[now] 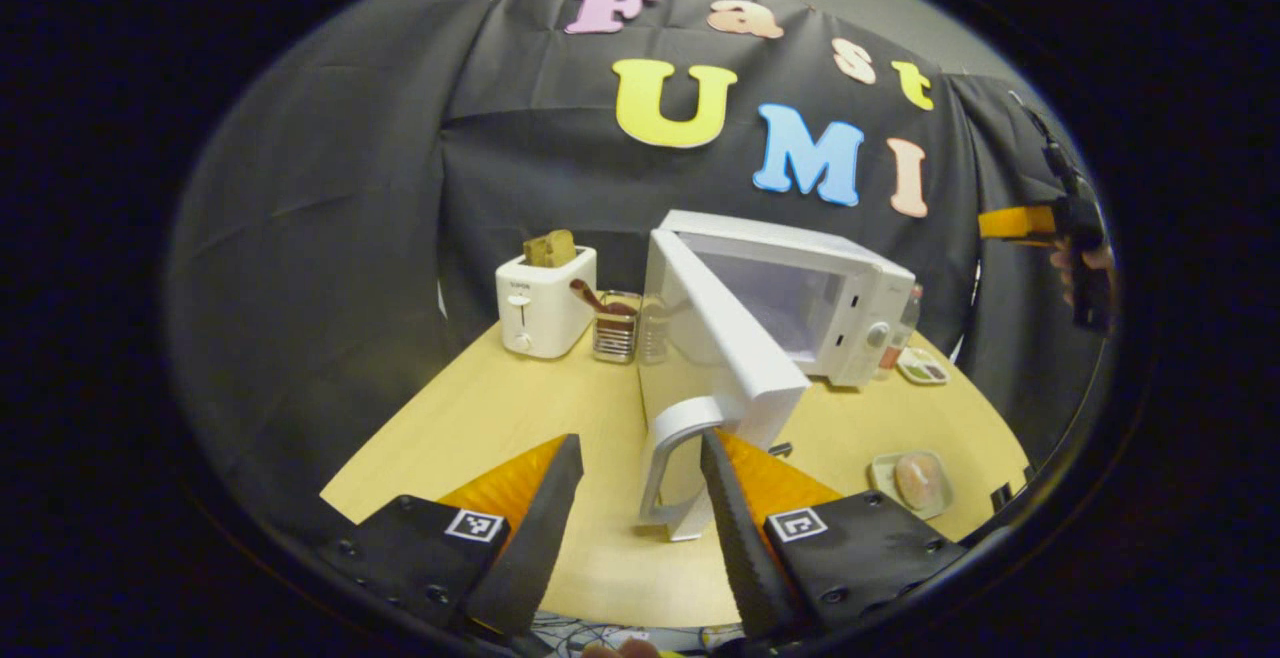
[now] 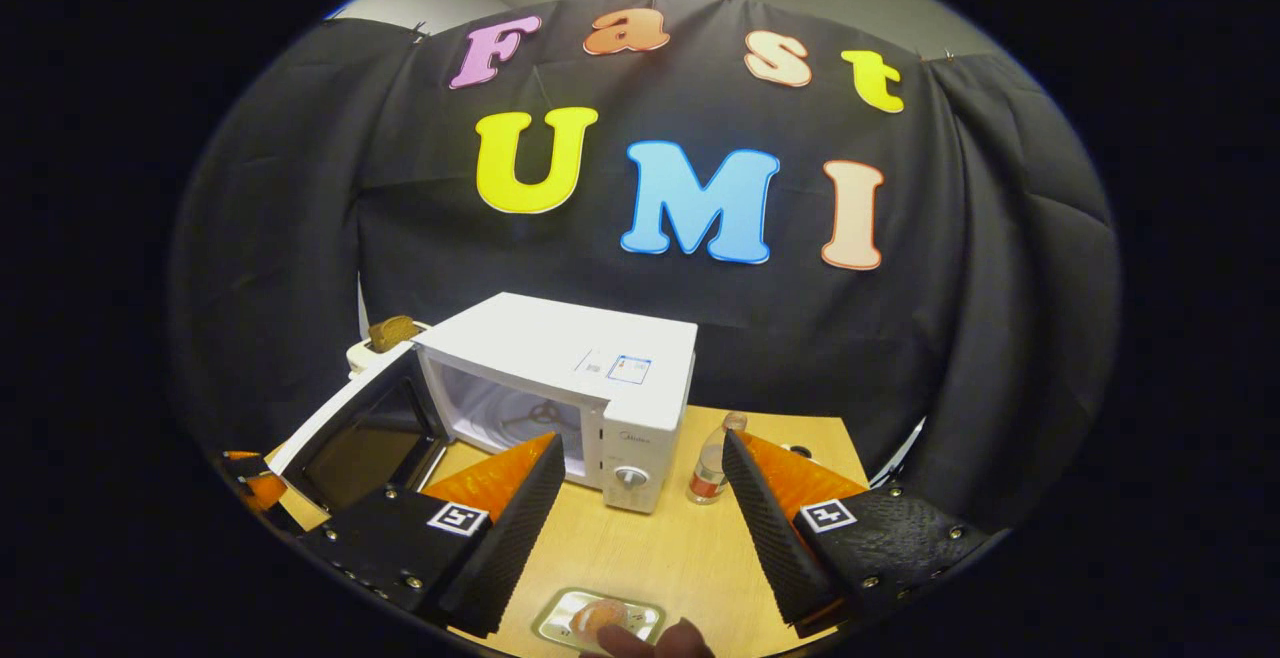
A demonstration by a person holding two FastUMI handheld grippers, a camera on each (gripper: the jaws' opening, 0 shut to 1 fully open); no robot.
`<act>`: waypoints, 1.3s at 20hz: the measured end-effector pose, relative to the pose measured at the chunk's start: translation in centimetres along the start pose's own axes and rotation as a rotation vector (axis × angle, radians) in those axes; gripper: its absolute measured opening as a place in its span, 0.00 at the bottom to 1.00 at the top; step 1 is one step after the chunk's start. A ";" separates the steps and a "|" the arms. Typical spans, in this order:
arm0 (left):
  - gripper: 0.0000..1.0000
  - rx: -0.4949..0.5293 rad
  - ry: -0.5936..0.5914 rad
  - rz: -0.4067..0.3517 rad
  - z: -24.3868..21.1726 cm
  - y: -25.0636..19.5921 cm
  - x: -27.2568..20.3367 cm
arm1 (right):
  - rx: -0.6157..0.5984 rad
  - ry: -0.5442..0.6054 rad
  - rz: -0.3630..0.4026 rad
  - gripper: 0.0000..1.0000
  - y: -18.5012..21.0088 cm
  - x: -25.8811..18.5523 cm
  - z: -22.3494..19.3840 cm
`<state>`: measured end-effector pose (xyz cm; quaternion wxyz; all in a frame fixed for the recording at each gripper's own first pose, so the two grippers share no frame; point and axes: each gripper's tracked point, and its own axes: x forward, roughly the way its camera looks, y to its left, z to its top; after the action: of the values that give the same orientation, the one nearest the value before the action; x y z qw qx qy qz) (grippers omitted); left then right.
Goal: Open the microwave oven with the left hand, put the food in, and close the microwave oven.
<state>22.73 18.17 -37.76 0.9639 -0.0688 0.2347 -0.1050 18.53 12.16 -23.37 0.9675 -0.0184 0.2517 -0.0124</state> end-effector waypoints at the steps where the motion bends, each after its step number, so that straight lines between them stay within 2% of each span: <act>1: 0.85 -0.024 -0.032 0.016 1.3 -0.3 -1.1 | 0.005 0.032 0.012 0.98 0.3 0.3 -1.2; 4: 0.91 -0.088 -0.120 0.099 4.7 -0.4 -3.3 | 0.012 0.126 0.026 0.98 0.9 1.5 -4.9; 5: 0.83 -0.105 -0.142 0.107 5.7 -0.8 -4.0 | 0.006 0.157 0.034 0.98 1.3 1.9 -6.3; 6: 0.94 -0.120 -0.160 0.110 6.2 -1.5 -4.4 | -0.007 0.198 0.045 0.98 1.8 2.2 -8.2; 7: 0.84 -0.134 -0.176 0.116 6.7 -1.8 -4.9 | -0.019 0.246 0.055 0.98 2.2 2.5 -10.2; 8: 0.85 -0.153 -0.191 0.121 7.2 -2.1 -5.2 | -0.025 0.292 0.068 0.98 2.4 2.6 -12.1; 9: 0.91 -0.172 -0.203 0.122 7.7 -2.4 -5.4 | -0.030 0.334 0.073 0.98 2.4 2.7 -14.0; 10: 0.87 -0.189 -0.210 0.119 8.0 -2.8 -5.7 | -0.040 0.386 0.080 0.98 2.6 2.5 -15.6; 13: 0.87 -0.224 -0.228 0.119 8.6 -3.3 -6.5 | -0.057 0.534 0.102 0.98 3.4 2.4 -20.9; 14: 0.92 -0.232 -0.234 0.117 8.6 -3.7 -6.9 | -0.052 0.587 0.101 0.98 3.4 2.2 -22.8; 15: 0.90 -0.240 -0.238 0.117 8.8 -3.8 -7.2 | -0.044 0.640 0.096 0.98 3.4 2.0 -24.2; 17: 0.87 -0.251 -0.241 0.111 8.7 -4.1 -7.8 | -0.043 0.706 0.089 0.98 3.9 2.2 -26.4; 18: 0.91 -0.255 -0.239 0.109 8.5 -4.4 -8.0 | -0.053 0.733 0.080 0.98 3.9 2.2 -27.4; 19: 0.87 -0.258 -0.234 0.108 8.4 -4.5 -8.2 | -0.064 0.754 0.075 0.98 3.9 2.2 -28.1; 20: 0.91 -0.259 -0.233 0.105 8.2 -4.7 -8.4 | -0.073 0.767 0.080 0.98 4.2 2.3 -28.9; 23: 0.91 -0.259 -0.235 0.110 8.4 -5.1 -9.2 | -0.102 0.810 0.067 0.98 4.0 2.4 -30.6; 26: 0.91 -0.251 -0.249 0.123 9.6 -5.6 -10.1 | -0.054 0.854 0.067 0.98 4.0 2.1 -32.4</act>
<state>17.49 15.88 -23.90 0.9740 -0.1867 0.1286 -0.0063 4.65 15.15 -52.88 0.7754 -0.0289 0.6305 0.0190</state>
